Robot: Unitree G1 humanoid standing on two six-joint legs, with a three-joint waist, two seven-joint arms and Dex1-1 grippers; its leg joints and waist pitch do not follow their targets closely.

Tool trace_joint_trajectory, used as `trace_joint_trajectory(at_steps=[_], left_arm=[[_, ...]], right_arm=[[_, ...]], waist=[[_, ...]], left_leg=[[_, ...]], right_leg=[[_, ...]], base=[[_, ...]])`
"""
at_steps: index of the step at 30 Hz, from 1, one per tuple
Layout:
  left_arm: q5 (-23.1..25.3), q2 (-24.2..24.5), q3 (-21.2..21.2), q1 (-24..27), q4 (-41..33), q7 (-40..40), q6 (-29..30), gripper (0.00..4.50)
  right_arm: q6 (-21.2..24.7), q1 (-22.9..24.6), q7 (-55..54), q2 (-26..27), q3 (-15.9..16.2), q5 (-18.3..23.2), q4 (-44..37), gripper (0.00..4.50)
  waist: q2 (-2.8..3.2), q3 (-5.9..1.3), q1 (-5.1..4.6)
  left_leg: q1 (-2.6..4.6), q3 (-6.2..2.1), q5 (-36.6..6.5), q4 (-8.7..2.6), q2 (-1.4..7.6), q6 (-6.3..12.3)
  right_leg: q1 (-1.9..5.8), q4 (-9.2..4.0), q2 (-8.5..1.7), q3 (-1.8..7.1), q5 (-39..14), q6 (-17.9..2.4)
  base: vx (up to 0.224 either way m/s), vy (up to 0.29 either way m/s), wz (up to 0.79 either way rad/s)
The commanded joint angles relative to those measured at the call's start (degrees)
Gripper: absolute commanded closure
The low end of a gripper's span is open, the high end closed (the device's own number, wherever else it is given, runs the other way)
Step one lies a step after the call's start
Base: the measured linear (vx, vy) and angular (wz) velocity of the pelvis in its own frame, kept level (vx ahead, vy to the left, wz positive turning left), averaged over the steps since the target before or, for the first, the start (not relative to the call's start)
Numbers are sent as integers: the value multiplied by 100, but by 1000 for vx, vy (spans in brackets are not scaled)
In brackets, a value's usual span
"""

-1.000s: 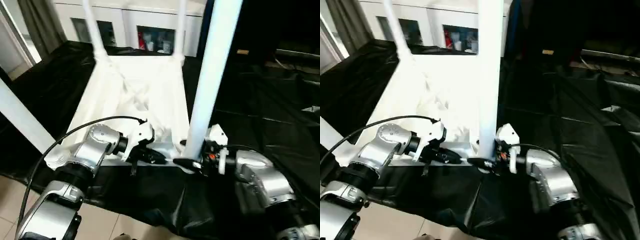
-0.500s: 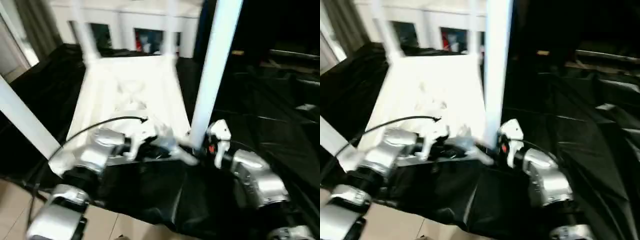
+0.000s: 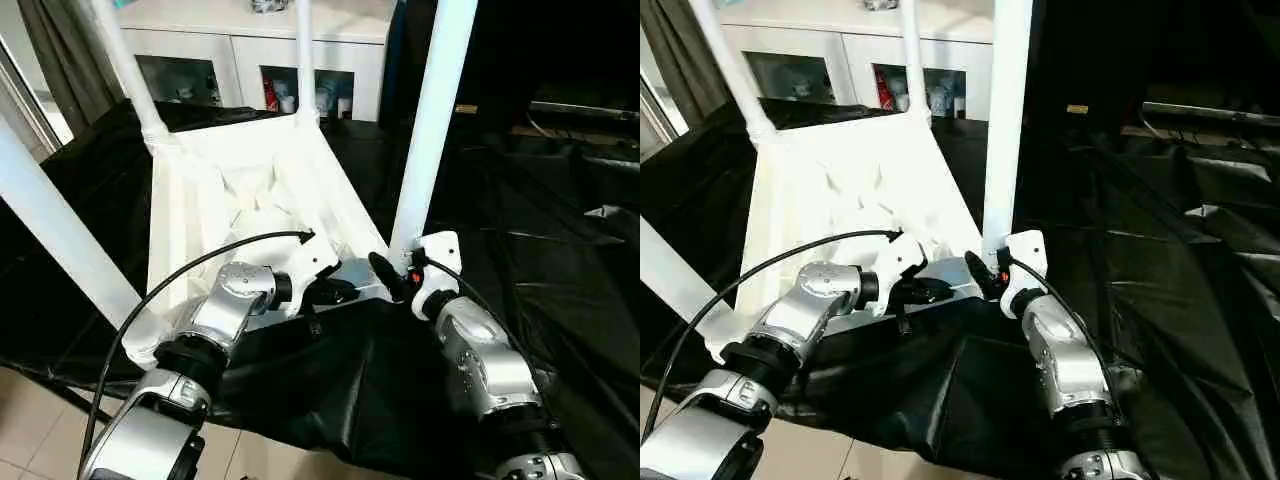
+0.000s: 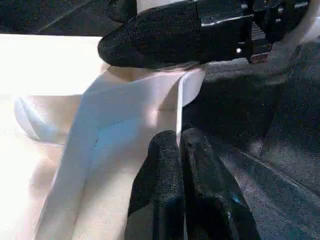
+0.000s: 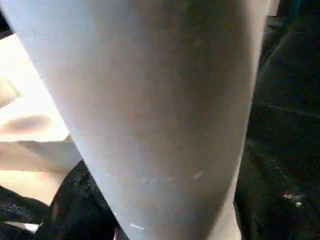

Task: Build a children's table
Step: Rotate leg to tighten

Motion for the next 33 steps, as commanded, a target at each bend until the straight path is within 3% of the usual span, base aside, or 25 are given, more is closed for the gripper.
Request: trace_joint_trajectory(at_steps=[1, 3, 5, 7, 8, 11, 12, 13, 16, 19, 20, 23, 24, 29, 33], left_arm=[[-3, -216, -283, 77, 24, -87, -6, 450], [-22, -120, -303, 87, 18, -284, -58, 450], [-52, -24, -314, 102, 5, -478, -119, 450], [-88, 78, -329, 99, 9, -716, -183, 450], [-124, 196, -360, 108, -8, -993, -231, 450], [-210, 398, -387, 134, -72, -1464, -246, 450], [-226, 422, -383, 136, -78, -1526, -235, 450], [-240, 498, -408, 138, -88, -1703, -184, 450], [-200, 693, -503, 138, -106, -2043, -63, 450], [-284, 782, -488, 148, -159, -2175, 25, 450], [-299, 814, -481, 156, -176, -2205, 40, 450], [-306, 887, -455, 168, -178, -2233, 45, 450], [-312, 913, -438, 174, -178, -2230, 44, 450], [-323, 939, -393, 190, -222, -2120, 80, 450], [-313, 761, -274, 160, -149, -1607, -10, 450]], right_arm=[[221, 46, 379, 213, 452, -7, 263, 118], [249, 19, 675, 34, 492, 30, 197, 107], [283, 22, 1098, -184, 531, 127, 69, 107], [262, 73, 1657, -465, 646, 224, -134, 107], [289, 130, 2087, -702, 713, 325, -320, 107], [331, 175, 2635, -1055, 798, 420, -567, 107], [334, 171, 2691, -1089, 800, 420, -587, 107], [342, 161, 2903, -1216, 808, 458, -661, 107], [388, 157, 3636, -1580, 863, 628, -823, 107], [391, 117, 3913, -1720, 942, 664, -806, 107], [405, 99, 3996, -1756, 972, 673, -796, 107], [465, 33, 4122, -1784, 1013, 660, -731, 107], [473, 12, 4127, -1771, 1027, 660, -711, 135], [468, -26, 4112, -1680, 1025, 686, -629, 165], [404, -48, 3317, -1345, 804, 578, -395, 190]], waist=[[-13, -164, 3], [36, -165, -4], [3, -186, -15], [25, -199, -22], [-5, -229, -6], [48, -272, 35], [34, -283, 39], [-34, -278, 41], [-41, -255, 109], [-43, -236, 170], [-71, -234, 180], [-85, -230, 179], [-102, -228, 183], [-107, -246, 190], [-106, -229, 179]], left_leg=[[-1, -163, -1311, -485, 257, 135], [-5, -168, -1319, -490, 263, 128], [-27, -167, -1249, -465, 256, 207], [-28, -162, -1113, -450, 258, 260], [-43, -153, -799, -400, 243, 403], [-56, -131, -316, -325, 242, 658], [-49, -126, -245, -312, 246, 702], [-75, -118, -192, -304, 241, 781], [-44, -114, -428, -322, 288, 824], [-28, -109, -539, -346, 309, 706], [-29, -110, -559, -353, 309, 659], [-39, -109, -535, -353, 299, 608], [-43, -109, -518, -351, 293, 596], [-53, -110, -272, -325, 283, 676], [-51, -109, -373, -334, 284, 650]], right_leg=[[150, -529, -401, 253, -1012, -1155], [155, -514, -401, 250, -910, -1189], [202, -490, -396, 244, -645, -1232], [206, -473, -397, 242, -427, -1284], [249, -418, -390, 238, 77, -1370], [259, -320, -370, 217, 1028, -1532], [259, -300, -364, 211, 1225, -1558], [258, -278, -357, 198, 1432, -1605], [230, -313, -382, 190, 792, -1625], [198, -329, -391, 194, 384, -1625], [202, -332, -393, 195, 280, -1615], [203, -328, -397, 202, 232, -1594], [208, -327, -402, 205, 224, -1586], [218, -287, -401, 200, 584, -1613], [207, -309, -406, 199, 391, -1602]], base=[[0, 0, 0], [0, 0, 0], [0, 0, 0], [0, 0, 0], [0, 0, 0], [0, 0, 0], [0, 0, 0], [0, 0, 0], [0, 0, 0], [0, 0, 0], [0, 0, 0], [0, 0, 0], [0, 0, 0], [0, 0, 0], [0, 0, 0]])
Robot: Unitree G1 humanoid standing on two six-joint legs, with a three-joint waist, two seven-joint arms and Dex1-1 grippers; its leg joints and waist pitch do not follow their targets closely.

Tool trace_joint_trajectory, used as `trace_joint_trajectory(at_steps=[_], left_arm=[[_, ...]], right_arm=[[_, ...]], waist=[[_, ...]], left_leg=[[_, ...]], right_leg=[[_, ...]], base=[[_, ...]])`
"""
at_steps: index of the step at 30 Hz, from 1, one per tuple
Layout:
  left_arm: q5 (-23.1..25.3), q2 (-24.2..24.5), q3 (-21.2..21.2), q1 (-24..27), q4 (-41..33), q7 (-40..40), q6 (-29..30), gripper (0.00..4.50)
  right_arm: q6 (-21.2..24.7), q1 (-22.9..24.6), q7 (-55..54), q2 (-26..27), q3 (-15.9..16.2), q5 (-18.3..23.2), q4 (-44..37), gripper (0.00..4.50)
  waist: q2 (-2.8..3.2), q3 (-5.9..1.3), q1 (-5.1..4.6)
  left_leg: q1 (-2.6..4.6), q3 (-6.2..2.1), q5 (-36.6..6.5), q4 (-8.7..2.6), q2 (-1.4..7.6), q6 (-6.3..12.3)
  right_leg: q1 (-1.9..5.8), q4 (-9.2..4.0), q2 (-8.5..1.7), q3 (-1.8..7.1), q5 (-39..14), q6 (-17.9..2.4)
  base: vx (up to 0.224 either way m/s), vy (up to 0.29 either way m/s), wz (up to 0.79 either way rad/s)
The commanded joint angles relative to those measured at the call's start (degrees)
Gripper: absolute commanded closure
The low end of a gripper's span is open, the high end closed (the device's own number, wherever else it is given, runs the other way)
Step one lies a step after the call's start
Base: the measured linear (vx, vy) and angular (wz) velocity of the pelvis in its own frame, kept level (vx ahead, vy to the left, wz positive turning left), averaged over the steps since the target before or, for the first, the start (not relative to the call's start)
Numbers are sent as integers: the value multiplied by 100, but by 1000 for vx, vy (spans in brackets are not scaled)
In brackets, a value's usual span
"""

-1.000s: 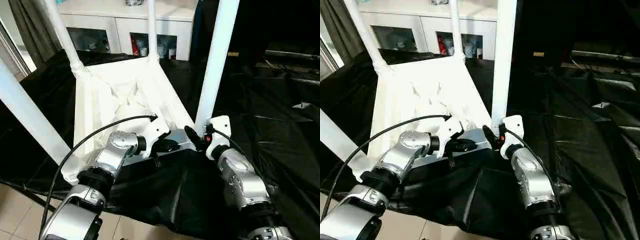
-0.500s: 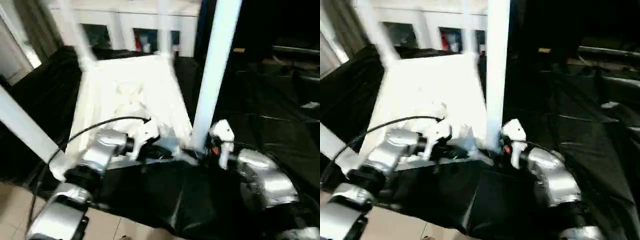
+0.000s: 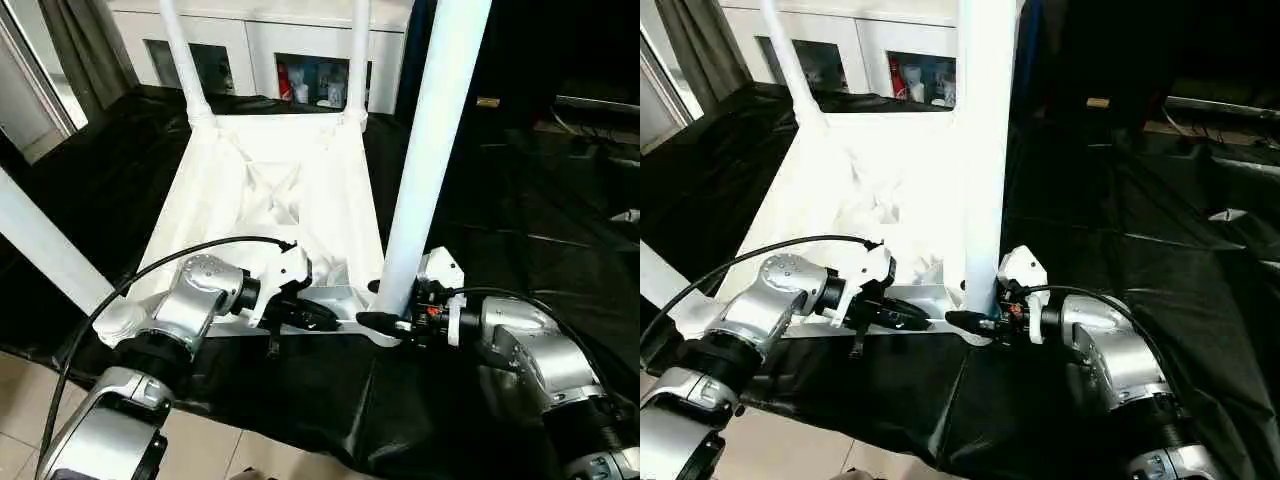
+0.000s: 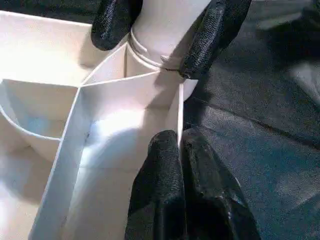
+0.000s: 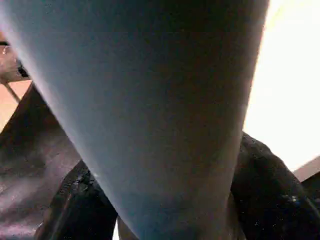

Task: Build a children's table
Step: Rotate leg to tighten

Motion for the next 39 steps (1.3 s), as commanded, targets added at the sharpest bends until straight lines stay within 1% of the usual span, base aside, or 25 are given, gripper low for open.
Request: trace_joint_trajectory(at_steps=[1, 2, 3, 4, 5, 7, 10, 12, 13, 15, 16, 17, 19, 20, 21, 22, 23, 24, 26, 28, 29, 31, 33, 38, 39], left_arm=[[123, -196, -26, 35, 211, 592, 35, 450], [148, -295, 25, -1, 288, 856, 32, 450], [154, -318, 33, -10, 307, 910, 41, 450], [194, -457, 70, -61, 424, 1209, 68, 450], [226, -534, 79, -91, 486, 1376, 62, 450], [279, -714, 82, -151, 580, 1679, 97, 450], [343, -1059, 31, -204, 656, 2066, 168, 450], [333, -1183, 14, -199, 627, 2135, 202, 450], [322, -1310, -26, -176, 579, 2165, 219, 450], [330, -1342, -67, -166, 559, 2124, 221, 450], [356, -1331, -120, -173, 579, 2039, 189, 450], [369, -1326, -131, -181, 599, 2026, 172, 450], [404, -1273, -156, -191, 621, 1960, 152, 450], [397, -1218, -162, -180, 594, 1875, 164, 450], [397, -1218, -162, -180, 594, 1875, 164, 450], [391, -1130, -175, -154, 535, 1759, 202, 450], [375, -959, -208, -100, 428, 1509, 282, 450], [373, -939, -212, -94, 416, 1480, 291, 450], [358, -735, -254, -41, 313, 1175, 349, 450], [373, -449, -299, -16, 227, 788, 384, 450], [378, -390, -311, -16, 215, 702, 384, 450], [365, -277, -338, -8, 171, 509, 403, 450], [320, -143, -404, 33, 56, 202, 424, 450], [213, 31, -439, 107, -167, -138, 631, 450], [201, 43, -441, 116, -180, -158, 646, 450]], right_arm=[[1, -76, -766, 408, -120, -86, 256, 193], [-8, -80, -1165, 547, -185, -181, 370, 196], [-7, -75, -1249, 576, -192, -205, 390, 197], [-4, -26, -1790, 762, -232, -363, 496, 197], [35, 18, -2045, 872, -262, -407, 505, 198], [137, 127, -2530, 1097, -348, -466, 473, 198], [138, 249, -3254, 1440, -441, -604, 553, 198], [129, 269, -3421, 1567, -455, -619, 566, 198], [1, 256, -3630, 1720, -439, -725, 592, 198], [-189, 200, -3673, 1770, -387, -803, 615, 198], [-354, 157, -3542, 1808, -389, -703, 585, 198], [-371, 151, -3497, 1830, -406, -646, 560, 198], [-264, 140, -3280, 1877, -475, -394, 458, 142], [-228, 123, -3136, 1860, -473, -312, 436, 142], [-228, 123, -3136, 1860, -473, -312, 436, 124], [-229, 104, -2907, 1761, -381, -332, 419, 124], [-313, 70, -2520, 1556, -220, -403, 414, 120], [-320, 66, -2473, 1533, -205, -405, 412, 94], [-396, 20, -1990, 1313, -107, -342, 376, 94], [-361, -37, -1120, 888, -38, -135, 253, 94], [-390, -47, -937, 787, -15, -133, 242, 94], [-400, -76, -620, 604, 15, -149, 252, 94], [-535, -101, -333, 390, 78, -243, 300, 94], [-476, -215, 208, 67, -12, -77, 383, 94], [-449, -236, 250, 39, -42, -32, 390, 94]], waist=[[-71, -259, 1], [-37, -235, -28], [-59, -228, -47], [-34, -215, -70], [-26, -206, -93], [-32, -206, -136], [-30, -187, -181], [-50, -194, -191], [-18, -201, -193], [-19, -204, -202], [-44, -214, -202], [-29, -215, -199], [-65, -215, -183], [-101, -212, -182], [-77, -215, -172], [-65, -218, -170], [-130, -224, -164], [-109, -231, -149], [-119, -258, -157], [-126, -283, -152], [-168, -298, -146], [-151, -280, -117], [-178, -277, -81], [-151, -254, -10], [-163, -255, -3]], left_leg=[[7, -111, -530, -365, 259, 513], [29, -117, -765, -397, 258, 373], [31, -121, -857, -409, 253, 300], [60, -125, -1024, -430, 253, 161], [64, -145, -1168, -459, 248, 62], [84, -146, -1260, -475, 250, -31], [74, -152, -1396, -493, 242, -20], [73, -155, -1404, -489, 240, 0], [67, -156, -1328, -490, 245, 29], [55, -159, -1306, -491, 242, 18], [43, -157, -1281, -484, 234, 51], [46, -156, -1259, -482, 236, 96], [34, -157, -1219, -481, 239, 176], [28, -150, -1184, -480, 237, 216], [28, -158, -1172, -483, 241, 223], [34, -157, -1153, -483, 247, 235], [18, -157, -1084, -476, 250, 275], [18, -164, -1033, -474, 255, 289], [-20, -157, -676, -433, 245, 402], [-3, -144, -458, -401, 252, 536], [-7, -132, -313, -365, 239, 650], [-2, -115, -273, -354, 244, 755], [15, -112, -333, -361, 273, 753], [37, -99, -520, -377, 293, 609], [36, -96, -521, -372, 290, 592]], right_leg=[[238, -359, -415, 228, 161, -1607], [230, -405, -407, 231, -216, -1564], [236, -424, -403, 233, -383, -1527], [219, -459, -402, 246, -681, -1453], [233, -486, -407, 250, -994, -1370], [214, -513, -396, 264, -1122, -1281], [201, -548, -393, 270, -1305, -1205], [200, -573, -407, 279, -1485, -1133], [191, -566, -401, 287, -1374, -1113], [195, -561, -403, 282, -1305, -1110], [210, -559, -402, 280, -1233, -1107], [206, -550, -396, 281, -1157, -1120], [217, -542, -404, 285, -1103, -1133], [218, -548, -402, 282, -1100, -1138], [220, -536, -407, 281, -1109, -1144], [216, -537, -411, 279, -1092, -1150], [230, -522, -412, 277, -1007, -1164], [240, -504, -420, 275, -934, -1182], [274, -436, -415, 270, -330, -1290], [276, -377, -403, 269, 236, -1446], [289, -330, -392, 268, 659, -1553], [271, -318, -399, 263, 860, -1657], [274, -314, -392, 240, 775, -1694], [256, -322, -392, 246, 387, -1733], [257, -318, -391, 249, 404, -1737]], base=[[0, 0, 0], [0, 0, 0], [0, 0, 0], [0, 0, 0], [0, 0, 0], [0, 0, 0], [0, 0, 0], [0, 0, 0], [0, 0, 0], [0, 0, 0], [0, 0, 0], [0, 0, 0], [0, 0, 0], [0, 0, 0], [0, 0, 0], [0, 0, 0], [0, 0, 0], [0, 0, 0], [0, 0, 0], [0, 0, 0], [0, 0, 0], [0, 0, 0], [0, 0, 0], [0, 0, 0], [0, 0, 0]])
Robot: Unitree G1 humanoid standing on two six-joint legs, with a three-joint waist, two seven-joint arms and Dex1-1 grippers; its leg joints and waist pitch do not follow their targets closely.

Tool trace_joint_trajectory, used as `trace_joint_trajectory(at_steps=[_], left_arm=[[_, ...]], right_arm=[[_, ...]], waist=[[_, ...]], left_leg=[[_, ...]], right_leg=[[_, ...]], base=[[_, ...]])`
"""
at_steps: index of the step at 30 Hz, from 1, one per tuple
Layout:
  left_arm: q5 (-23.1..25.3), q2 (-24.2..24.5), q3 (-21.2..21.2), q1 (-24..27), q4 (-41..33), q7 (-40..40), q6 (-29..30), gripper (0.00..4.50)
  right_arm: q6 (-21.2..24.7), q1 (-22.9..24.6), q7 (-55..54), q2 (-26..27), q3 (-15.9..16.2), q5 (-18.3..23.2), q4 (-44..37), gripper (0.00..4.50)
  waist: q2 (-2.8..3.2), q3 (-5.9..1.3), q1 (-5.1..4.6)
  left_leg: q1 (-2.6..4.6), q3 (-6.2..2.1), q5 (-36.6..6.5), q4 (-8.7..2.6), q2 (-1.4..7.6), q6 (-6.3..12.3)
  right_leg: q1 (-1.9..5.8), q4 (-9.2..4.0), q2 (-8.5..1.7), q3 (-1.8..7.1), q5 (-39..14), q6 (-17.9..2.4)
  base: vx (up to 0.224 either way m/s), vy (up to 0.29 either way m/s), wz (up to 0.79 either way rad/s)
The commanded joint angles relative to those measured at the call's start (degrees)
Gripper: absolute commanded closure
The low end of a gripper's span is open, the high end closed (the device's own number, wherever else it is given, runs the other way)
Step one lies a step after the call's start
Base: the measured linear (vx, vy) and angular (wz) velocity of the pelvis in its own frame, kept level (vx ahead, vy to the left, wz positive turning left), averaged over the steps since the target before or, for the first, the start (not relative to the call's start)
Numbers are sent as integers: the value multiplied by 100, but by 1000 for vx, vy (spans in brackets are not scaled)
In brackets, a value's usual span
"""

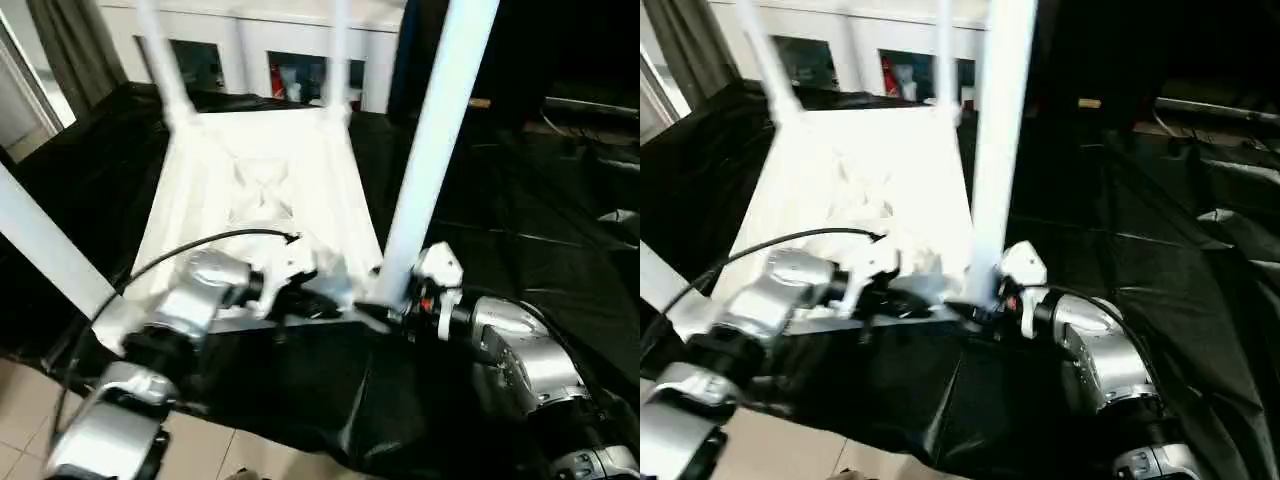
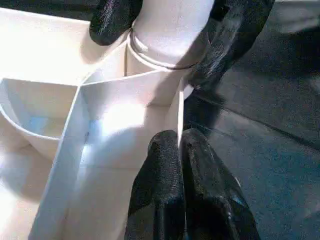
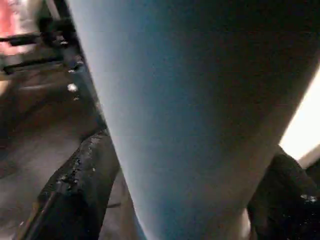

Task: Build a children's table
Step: Rotate leg to tighten

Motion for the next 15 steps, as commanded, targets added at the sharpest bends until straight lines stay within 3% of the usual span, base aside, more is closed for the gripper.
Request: trace_joint_trajectory(at_steps=[1, 2, 9, 13, 14, 15], left_arm=[[91, -40, -367, 179, 80, -231, 166, 450], [98, -46, -370, 173, 99, -239, 162, 450], [130, -148, -351, 205, 121, 18, 143, 450], [165, -280, -208, 127, 305, 432, 48, 450], [197, -413, -118, 42, 479, 758, -7, 450], [197, -413, -118, 42, 479, 758, -7, 450]], right_arm=[[80, -159, 143, -55, -33, 108, 46, 94], [95, -178, 134, -69, -62, 113, 81, 127], [78, 84, -204, 56, -131, 85, 98, 172], [156, 195, -489, 211, -120, 48, 22, 198], [188, 238, -827, 346, -97, -77, 10, 198], [188, 238, -827, 346, -97, -77, 10, 198]], waist=[[-27, -280, 16], [-37, -285, 13], [-17, -301, 16], [-15, -266, 2], [136, -250, -10], [77, -241, -32]], left_leg=[[22, -105, -511, -368, 293, 580], [20, -103, -480, -364, 283, 567], [19, -108, -397, -347, 274, 590], [48, -114, -796, -394, 280, 414], [64, -123, -910, -408, 275, 309], [97, -108, -1060, -426, 286, 249]], right_leg=[[258, -307, -405, 234, 406, -1749], [262, -307, -396, 230, 439, -1747], [273, -292, -395, 222, 687, -1776], [255, -368, -399, 229, 32, -1706], [223, -388, -395, 232, -187, -1653], [205, -436, -380, 227, -306, -1624]], base=[[0, 0, 0], [0, 0, 0], [0, 0, 0], [0, 0, 0], [0, 0, 0], [0, 0, 0]])
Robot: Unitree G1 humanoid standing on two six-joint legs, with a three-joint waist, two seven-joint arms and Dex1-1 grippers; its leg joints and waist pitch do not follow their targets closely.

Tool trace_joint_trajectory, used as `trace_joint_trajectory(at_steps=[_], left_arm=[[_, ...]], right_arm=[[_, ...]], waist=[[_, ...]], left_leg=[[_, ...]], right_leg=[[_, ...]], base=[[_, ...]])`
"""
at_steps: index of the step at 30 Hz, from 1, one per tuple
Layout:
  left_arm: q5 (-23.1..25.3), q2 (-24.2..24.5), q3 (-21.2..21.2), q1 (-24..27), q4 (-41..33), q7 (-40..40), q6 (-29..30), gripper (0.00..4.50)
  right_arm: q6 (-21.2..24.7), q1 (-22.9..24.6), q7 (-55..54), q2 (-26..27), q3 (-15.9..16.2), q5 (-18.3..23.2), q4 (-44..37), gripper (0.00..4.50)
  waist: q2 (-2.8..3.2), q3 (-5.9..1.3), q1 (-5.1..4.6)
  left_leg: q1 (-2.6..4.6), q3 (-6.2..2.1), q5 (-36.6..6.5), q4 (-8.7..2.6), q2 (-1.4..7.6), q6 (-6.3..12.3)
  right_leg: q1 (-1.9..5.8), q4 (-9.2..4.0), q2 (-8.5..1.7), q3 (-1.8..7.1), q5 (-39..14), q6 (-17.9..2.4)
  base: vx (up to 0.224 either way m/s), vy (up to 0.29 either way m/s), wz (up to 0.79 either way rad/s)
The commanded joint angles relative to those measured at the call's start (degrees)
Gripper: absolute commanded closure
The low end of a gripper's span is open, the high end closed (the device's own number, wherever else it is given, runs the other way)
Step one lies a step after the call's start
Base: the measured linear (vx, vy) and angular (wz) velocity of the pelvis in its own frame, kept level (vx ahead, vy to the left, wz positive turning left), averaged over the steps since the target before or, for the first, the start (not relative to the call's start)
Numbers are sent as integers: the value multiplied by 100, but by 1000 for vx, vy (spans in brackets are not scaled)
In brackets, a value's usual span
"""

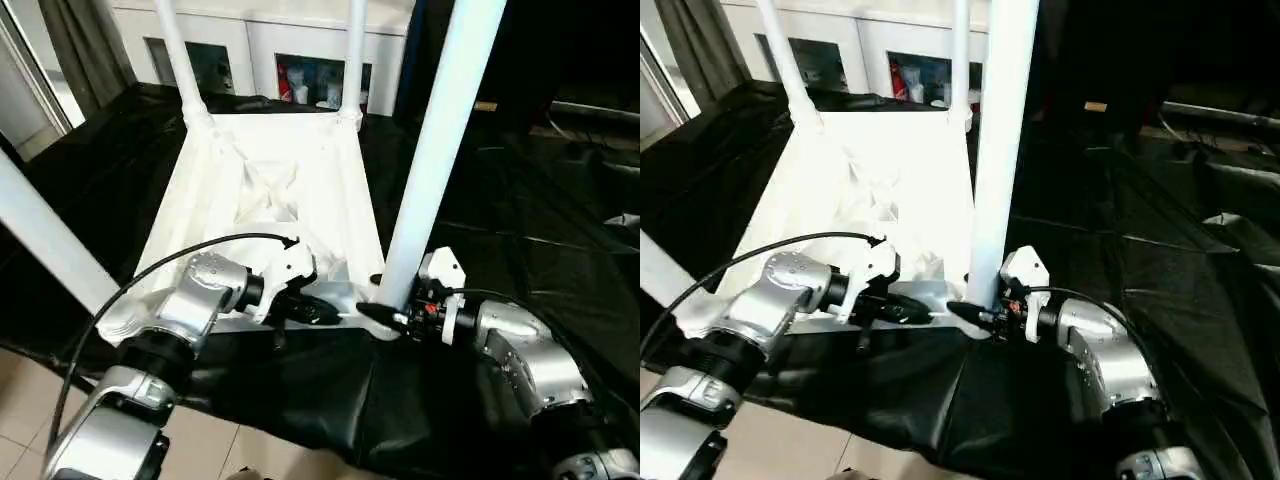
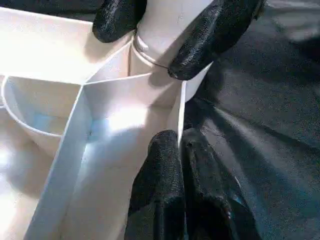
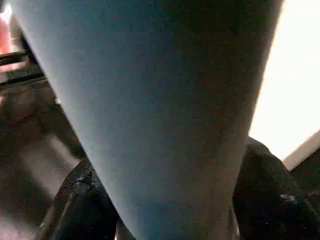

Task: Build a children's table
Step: Rotate leg to tighten

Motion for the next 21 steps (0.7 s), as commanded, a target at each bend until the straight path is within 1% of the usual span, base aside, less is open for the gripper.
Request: trace_joint_trajectory(at_steps=[1, 2, 3, 4, 5, 6, 8, 10, 11, 14, 15, 16, 17, 18, 19, 20, 21], left_arm=[[242, -285, -106, -56, 468, 679, 10, 450], [275, -352, -91, -100, 545, 841, 0, 450], [288, -377, -86, -116, 574, 900, -4, 450], [343, -519, -71, -184, 676, 1195, -12, 450], [359, -631, -49, -221, 715, 1392, 14, 450], [381, -849, -5, -287, 777, 1765, 76, 450], [397, -1096, -30, -311, 757, 2020, 154, 450], [400, -1175, -50, -319, 774, 2078, 141, 450], [398, -1223, -61, -320, 779, 2103, 128, 450], [384, -1411, -141, -298, 786, 2026, 18, 450], [385, -1407, -139, -301, 797, 2018, 3, 450], [402, -1405, -122, -313, 841, 2014, -42, 450], [423, -1358, -113, -315, 860, 1973, -100, 450], [427, -1345, -112, -315, 862, 1963, -111, 450], [449, -1235, -114, -314, 862, 1872, -186, 450], [450, -1196, -114, -313, 860, 1835, -210, 450], [450, -1186, -114, -312, 859, 1825, -216, 450]], right_arm=[[165, 85, -551, 244, 125, -229, 14, 200], [190, 91, -693, 314, 108, -257, 35, 200], [199, 94, -745, 340, 102, -267, 43, 200], [200, 112, -1087, 511, 69, -342, 116, 201], [203, 116, -1371, 650, 29, -387, 183, 201], [203, 123, -1927, 923, -51, -473, 318, 201], [263, 87, -2686, 1232, -173, -563, 493, 201], [306, 80, -2906, 1336, -205, -589, 520, 201], [296, 71, -3015, 1391, -215, -612, 543, 201], [142, -4, -3088, 1544, -126, -697, 558, 201], [130, -4, -3028, 1550, -126, -669, 540, 201], [96, -6, -2891, 1589, -143, -604, 498, 166], [113, -7, -2742, 1601, -189, -489, 428, 145], [120, -8, -2705, 1600, -200, -459, 410, 145], [197, -15, -2459, 1483, -159, -372, 288, 129], [195, -12, -2315, 1394, -105, -375, 241, 129], [194, -11, -2276, 1370, -90, -376, 228, 111]], waist=[[-25, -233, -58], [-25, -229, -60], [-56, -222, -72], [-79, -210, -75], [-87, -192, -68], [-73, -185, -73], [-75, -171, -93], [-76, -171, -109], [-73, -168, -120], [-68, -173, -137], [-67, -184, -137], [-61, -186, -141], [-54, -202, -142], [-55, -207, -141], [-52, -200, -143], [-31, -202, -139], [-38, -198, -141]], left_leg=[[51, -134, -1180, -453, 270, 191], [53, -130, -1176, -453, 255, 161], [48, -133, -1198, -458, 256, 155], [59, -134, -1287, -468, 259, 142], [79, -132, -1386, -475, 258, 115], [75, -135, -1396, -476, 257, 85], [76, -177, -1531, -523, 265, -55], [72, -185, -1619, -535, 262, -59], [60, -186, -1651, -540, 260, -31], [54, -188, -1677, -547, 262, -9], [46, -188, -1616, -542, 263, 11], [24, -188, -1553, -547, 261, 45], [20, -187, -1448, -546, 265, 68], [20, -181, -1400, -541, 263, 93], [10, -174, -1364, -535, 258, 151], [13, -177, -1369, -537, 261, 158], [12, -177, -1380, -539, 263, 170]], right_leg=[[222, -439, -384, 231, -534, -1557], [203, -464, -392, 248, -730, -1467], [196, -480, -396, 252, -842, -1432], [184, -519, -405, 255, -1158, -1359], [149, -557, -412, 263, -1500, -1273], [140, -565, -422, 273, -1628, -1232], [118, -605, -432, 255, -2120, -1039], [109, -622, -422, 260, -2162, -948], [107, -628, -424, 270, -2127, -930], [101, -630, -422, 268, -2034, -930], [120, -619, -422, 270, -1880, -952], [135, -605, -419, 267, -1723, -978], [152, -586, -419, 263, -1499, -1020], [158, -580, -419, 262, -1384, -1046], [166, -579, -419, 261, -1270, -1094], [167, -573, -425, 260, -1269, -1107], [170, -578, -420, 257, -1280, -1107]], base=[[0, 0, 0], [0, 0, 0], [0, 0, 0], [0, 0, 0], [0, 0, 0], [0, 0, 0], [0, 0, 0], [0, 0, 0], [0, 0, 0], [0, 0, 0], [0, 0, 0], [0, 0, 0], [0, 0, 0], [0, 0, 0], [0, 0, 0], [0, 0, 0], [0, 0, 0]])
